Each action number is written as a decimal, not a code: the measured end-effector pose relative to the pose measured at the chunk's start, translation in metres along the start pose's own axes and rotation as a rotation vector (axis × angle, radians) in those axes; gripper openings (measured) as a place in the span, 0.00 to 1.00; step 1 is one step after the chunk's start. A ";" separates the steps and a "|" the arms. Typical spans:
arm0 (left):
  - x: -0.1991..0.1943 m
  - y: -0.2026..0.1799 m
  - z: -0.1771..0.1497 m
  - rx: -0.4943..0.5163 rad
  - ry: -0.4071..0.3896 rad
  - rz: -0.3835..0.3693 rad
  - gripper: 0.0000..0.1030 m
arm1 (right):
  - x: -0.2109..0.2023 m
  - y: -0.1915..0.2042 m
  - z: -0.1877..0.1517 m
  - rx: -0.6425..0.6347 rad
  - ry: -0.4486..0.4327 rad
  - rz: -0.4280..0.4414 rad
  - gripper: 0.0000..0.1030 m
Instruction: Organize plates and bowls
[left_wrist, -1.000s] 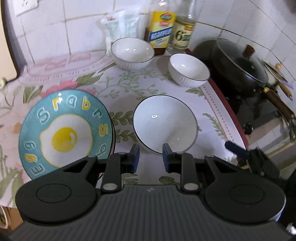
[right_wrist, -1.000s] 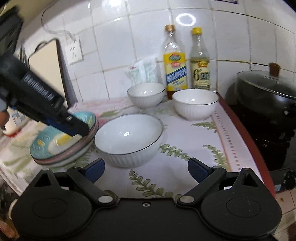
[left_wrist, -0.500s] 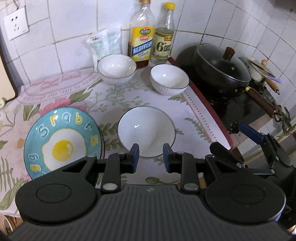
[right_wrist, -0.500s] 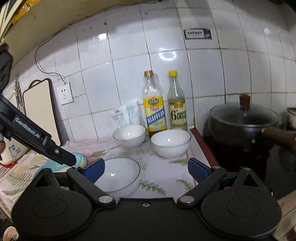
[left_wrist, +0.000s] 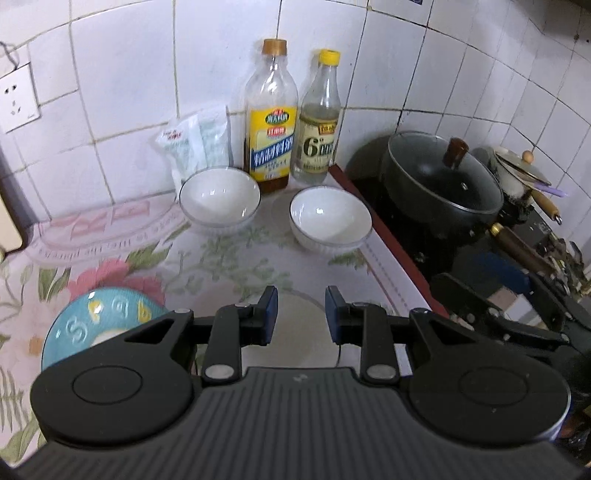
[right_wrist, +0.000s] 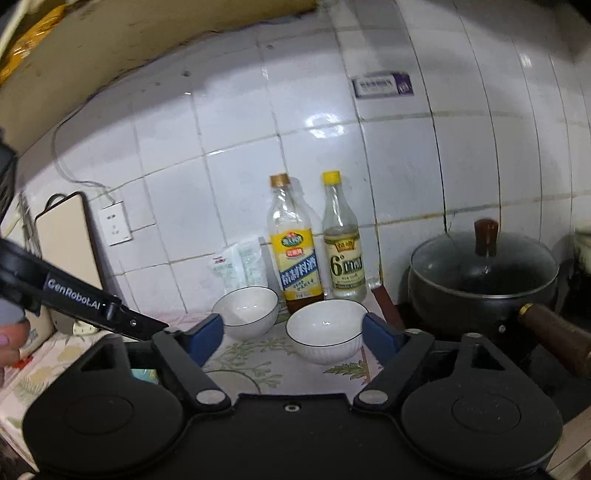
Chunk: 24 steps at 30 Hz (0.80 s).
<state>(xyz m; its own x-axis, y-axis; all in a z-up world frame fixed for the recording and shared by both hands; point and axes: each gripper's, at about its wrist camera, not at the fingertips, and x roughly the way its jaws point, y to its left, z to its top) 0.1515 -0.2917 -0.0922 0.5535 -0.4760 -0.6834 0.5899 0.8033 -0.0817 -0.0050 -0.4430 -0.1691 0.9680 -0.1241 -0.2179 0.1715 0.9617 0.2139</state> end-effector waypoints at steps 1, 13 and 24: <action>0.006 0.001 0.004 -0.005 -0.003 -0.005 0.26 | 0.007 -0.003 0.001 0.024 0.009 0.003 0.75; 0.083 0.035 0.046 -0.040 -0.014 -0.040 0.26 | 0.104 -0.063 0.000 0.391 0.178 0.007 0.61; 0.146 0.037 0.056 -0.066 0.020 -0.074 0.31 | 0.173 -0.091 -0.011 0.608 0.286 -0.062 0.46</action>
<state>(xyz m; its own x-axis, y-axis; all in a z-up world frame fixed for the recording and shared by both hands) 0.2870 -0.3518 -0.1539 0.4978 -0.5282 -0.6879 0.5883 0.7885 -0.1796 0.1446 -0.5495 -0.2368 0.8809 -0.0249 -0.4726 0.3789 0.6356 0.6727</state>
